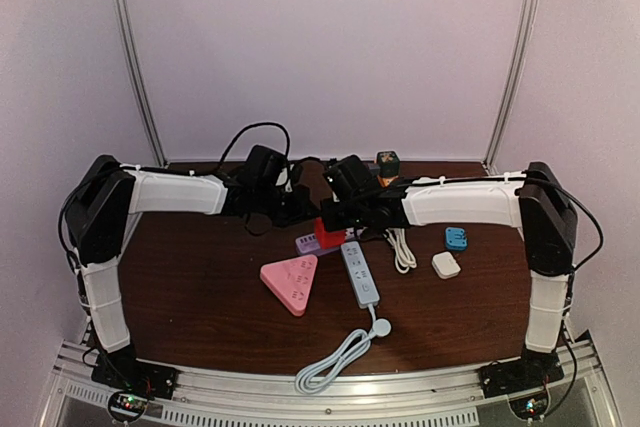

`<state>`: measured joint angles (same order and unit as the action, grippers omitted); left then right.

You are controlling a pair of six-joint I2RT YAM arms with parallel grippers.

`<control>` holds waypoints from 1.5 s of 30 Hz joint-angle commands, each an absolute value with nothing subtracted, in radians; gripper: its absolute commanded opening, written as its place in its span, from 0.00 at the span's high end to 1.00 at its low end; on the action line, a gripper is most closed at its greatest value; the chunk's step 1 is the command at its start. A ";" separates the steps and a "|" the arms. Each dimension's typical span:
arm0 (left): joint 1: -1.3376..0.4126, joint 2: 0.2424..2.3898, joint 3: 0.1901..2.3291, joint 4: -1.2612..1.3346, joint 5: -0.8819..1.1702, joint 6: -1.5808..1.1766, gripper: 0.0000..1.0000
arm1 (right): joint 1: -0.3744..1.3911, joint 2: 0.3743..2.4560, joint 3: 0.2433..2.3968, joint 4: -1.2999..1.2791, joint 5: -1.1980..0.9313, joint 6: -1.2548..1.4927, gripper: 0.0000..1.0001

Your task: Pull the plug off the socket

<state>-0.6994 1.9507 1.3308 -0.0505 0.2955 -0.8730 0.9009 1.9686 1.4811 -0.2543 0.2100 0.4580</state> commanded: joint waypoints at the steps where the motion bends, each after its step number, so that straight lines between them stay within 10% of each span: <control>1: -0.688 1.971 1.333 0.043 0.320 -0.887 1.00 | 0.901 1.953 1.454 -0.300 0.189 0.488 0.87; 45: -0.721 2.023 1.231 -0.051 0.281 -0.888 1.00 | 0.902 1.887 1.457 -0.255 0.276 0.446 0.91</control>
<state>-0.7071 1.9926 1.2636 0.1539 0.3065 -0.9134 0.8917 1.9408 1.4464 -0.2409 0.2043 0.4519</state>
